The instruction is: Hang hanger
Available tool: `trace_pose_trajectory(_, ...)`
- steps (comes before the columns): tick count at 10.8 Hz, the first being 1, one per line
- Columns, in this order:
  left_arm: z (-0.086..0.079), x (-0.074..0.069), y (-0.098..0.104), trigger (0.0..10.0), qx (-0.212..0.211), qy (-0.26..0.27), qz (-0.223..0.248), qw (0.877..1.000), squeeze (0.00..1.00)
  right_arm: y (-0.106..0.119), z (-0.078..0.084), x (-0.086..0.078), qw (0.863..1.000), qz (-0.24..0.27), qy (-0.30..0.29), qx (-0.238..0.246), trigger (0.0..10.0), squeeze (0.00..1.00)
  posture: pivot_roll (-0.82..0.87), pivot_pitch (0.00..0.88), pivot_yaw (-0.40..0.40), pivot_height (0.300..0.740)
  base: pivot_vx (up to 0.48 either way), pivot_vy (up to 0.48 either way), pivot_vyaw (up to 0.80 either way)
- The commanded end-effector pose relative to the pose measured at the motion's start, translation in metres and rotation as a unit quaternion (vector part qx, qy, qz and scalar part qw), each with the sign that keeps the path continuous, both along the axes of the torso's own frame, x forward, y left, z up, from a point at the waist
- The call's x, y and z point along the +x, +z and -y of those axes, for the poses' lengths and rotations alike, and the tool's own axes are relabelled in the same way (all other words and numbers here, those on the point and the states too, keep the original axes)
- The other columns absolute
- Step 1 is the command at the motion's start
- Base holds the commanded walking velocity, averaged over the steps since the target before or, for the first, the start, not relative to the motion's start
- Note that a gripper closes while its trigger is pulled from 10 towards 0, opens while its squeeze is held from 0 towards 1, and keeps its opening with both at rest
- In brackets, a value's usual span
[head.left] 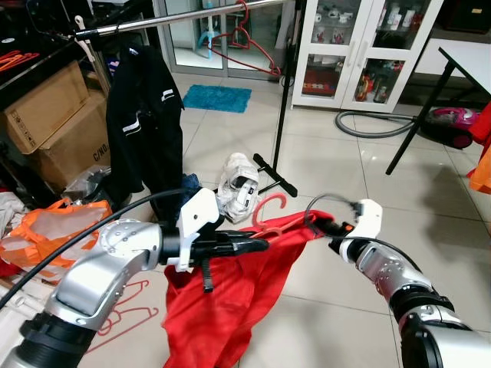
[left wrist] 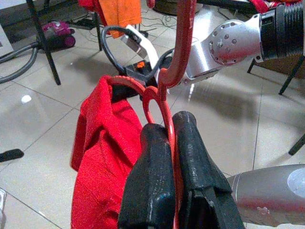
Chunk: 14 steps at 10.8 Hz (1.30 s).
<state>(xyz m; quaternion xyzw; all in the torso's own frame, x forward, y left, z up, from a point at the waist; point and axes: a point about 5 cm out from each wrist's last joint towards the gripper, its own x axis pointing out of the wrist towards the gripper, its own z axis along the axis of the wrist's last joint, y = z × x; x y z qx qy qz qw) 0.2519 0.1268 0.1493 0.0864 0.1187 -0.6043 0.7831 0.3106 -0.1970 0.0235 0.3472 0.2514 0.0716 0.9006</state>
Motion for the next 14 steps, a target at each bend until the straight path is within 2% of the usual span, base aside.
trace_pose_trajectory(1,-0.022,0.001,0.041,10.0,-0.009,-0.021,0.089,0.996,0.0,-0.003,0.086,-0.026,0.981,-0.035,-0.187,-0.037,0.0,0.0,-0.03,0.0,0.023,0.74,0.0,0.0,0.0)
trace_pose_trajectory(3,-0.032,0.011,0.02,10.0,0.018,0.031,0.06,0.998,0.0,0.0,0.089,-0.027,0.974,-0.005,-0.221,0.047,0.0,0.0,-0.03,0.0,0.019,0.74,0.0,0.0,0.0)
trace_pose_trajectory(4,-0.035,0.014,0.013,10.0,0.022,0.05,0.052,0.997,0.0,-0.003,0.086,-0.029,0.973,0.001,-0.222,0.069,0.0,0.0,-0.03,0.0,0.019,0.74,0.0,0.0,0.0)
trace_pose_trajectory(5,-0.036,0.019,0.013,10.0,0.011,0.068,0.053,0.996,0.0,-0.01,0.08,-0.034,0.972,-0.005,-0.22,0.082,0.0,0.0,-0.03,0.0,0.019,0.74,0.0,0.0,0.0)
trace_pose_trajectory(7,-0.03,0.027,0.025,10.0,-0.039,0.092,0.069,0.993,0.0,-0.02,0.072,-0.042,0.971,-0.016,-0.216,0.101,0.0,0.0,-0.03,0.0,0.02,0.74,0.0,0.0,0.0)
trace_pose_trajectory(8,-0.024,0.032,0.04,10.0,-0.085,0.101,0.088,0.987,0.0,-0.026,0.07,-0.047,0.967,-0.024,-0.224,0.118,0.0,0.0,-0.04,0.0,0.022,0.74,0.0,0.0,0.0)
trace_pose_trajectory(9,-0.016,0.029,0.056,10.0,-0.124,0.08,0.101,0.984,0.0,-0.031,0.068,-0.052,0.96,-0.03,-0.245,0.131,0.0,0.0,-0.04,0.0,0.022,0.74,0.0,0.0,0.0)
trace_pose_trajectory(10,-0.013,0.025,0.058,10.0,-0.13,0.061,0.101,0.984,0.0,-0.033,0.067,-0.052,0.959,-0.031,-0.251,0.129,0.0,0.0,-0.04,0.0,0.022,0.74,0.0,0.0,0.0)
trace_pose_trajectory(11,-0.007,0.014,0.058,10.0,-0.121,0.015,0.094,0.988,0.0,-0.032,0.066,-0.049,0.957,-0.031,-0.264,0.118,0.0,0.0,-0.04,0.0,0.024,0.74,0.0,0.0,0.0)
trace_pose_trajectory(12,-0.001,0.002,0.04,10.0,-0.072,-0.039,0.066,0.994,0.0,-0.02,0.067,-0.034,0.952,-0.014,-0.286,0.108,0.0,0.0,-0.04,0.0,0.025,0.74,0.0,0.0,0.0)
trace_pose_trajectory(14,0.004,-0.006,0.025,10.0,-0.034,-0.071,0.047,0.996,0.0,0.0,0.068,-0.014,0.951,0.019,-0.286,0.111,0.0,0.0,-0.04,0.0,0.026,0.74,0.0,0.0,0.0)
